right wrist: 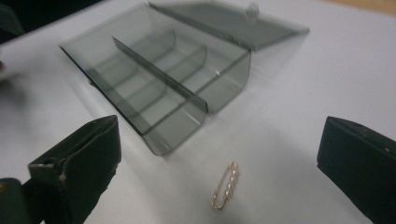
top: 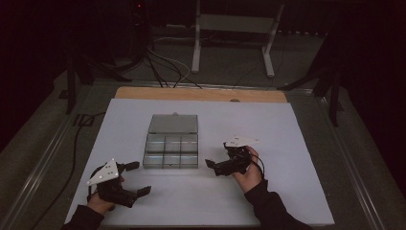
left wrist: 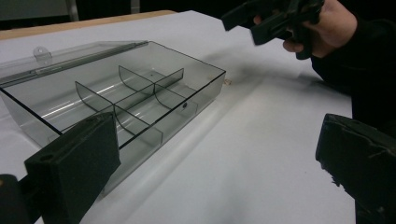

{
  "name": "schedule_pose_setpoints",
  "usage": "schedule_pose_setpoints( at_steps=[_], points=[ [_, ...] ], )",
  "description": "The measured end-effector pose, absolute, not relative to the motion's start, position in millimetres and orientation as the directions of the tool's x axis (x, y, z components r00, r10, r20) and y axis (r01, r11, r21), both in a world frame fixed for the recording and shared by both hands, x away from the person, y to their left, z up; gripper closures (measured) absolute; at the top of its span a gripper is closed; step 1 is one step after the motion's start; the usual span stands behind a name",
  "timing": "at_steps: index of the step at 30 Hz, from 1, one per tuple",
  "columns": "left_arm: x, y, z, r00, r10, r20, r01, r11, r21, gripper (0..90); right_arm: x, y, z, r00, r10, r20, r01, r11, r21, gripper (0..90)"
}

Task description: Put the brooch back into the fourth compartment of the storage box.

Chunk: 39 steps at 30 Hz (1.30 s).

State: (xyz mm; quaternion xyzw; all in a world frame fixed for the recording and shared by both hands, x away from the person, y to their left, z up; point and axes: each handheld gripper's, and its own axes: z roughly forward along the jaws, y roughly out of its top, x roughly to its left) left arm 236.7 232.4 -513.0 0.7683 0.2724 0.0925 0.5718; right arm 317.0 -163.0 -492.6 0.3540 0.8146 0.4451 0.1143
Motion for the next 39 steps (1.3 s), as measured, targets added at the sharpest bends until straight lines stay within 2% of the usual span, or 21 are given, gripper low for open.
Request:
schedule_pose_setpoints(
  at_steps=[3, 12, 15, 18, 22, 29, 39],
  points=[
    [237, 233, -513, 0.834, 0.525, -0.171, 0.314, -0.196, 0.929, 1.2, 318, -160, -498, -0.701, 0.700, 0.137, 0.509, 0.355, 0.784, 0.0],
    [237, 232, -513, 0.836, 0.523, -0.165, 0.310, -0.204, 0.928, 1.2, 324, -155, -508, -0.593, 0.796, 0.122, 0.616, 0.351, 0.706, 16.0],
    [237, 232, -514, 0.836, 0.523, -0.167, 0.314, -0.205, 0.927, 1.2, 322, -151, -510, -0.574, 0.815, 0.075, 0.624, 0.376, 0.684, 25.6],
    [237, 232, -514, 0.837, 0.521, -0.169, 0.314, -0.204, 0.927, 1.2, 321, -146, -510, -0.562, 0.825, 0.055, 0.638, 0.391, 0.663, 39.4],
    [237, 232, -514, 0.837, 0.521, -0.168, 0.315, -0.205, 0.927, 1.3, 322, -141, -512, -0.555, 0.829, 0.068, 0.666, 0.394, 0.633, 53.7],
    [237, 232, -514, 0.836, 0.521, -0.171, 0.317, -0.205, 0.926, 1.2, 326, -135, -518, -0.531, 0.842, 0.093, 0.706, 0.380, 0.598, 60.9],
    [237, 232, -514, 0.836, 0.521, -0.170, 0.317, -0.207, 0.925, 1.2, 319, -125, -521, -0.522, 0.853, -0.002, 0.690, 0.423, 0.588, 75.2]
  ],
)
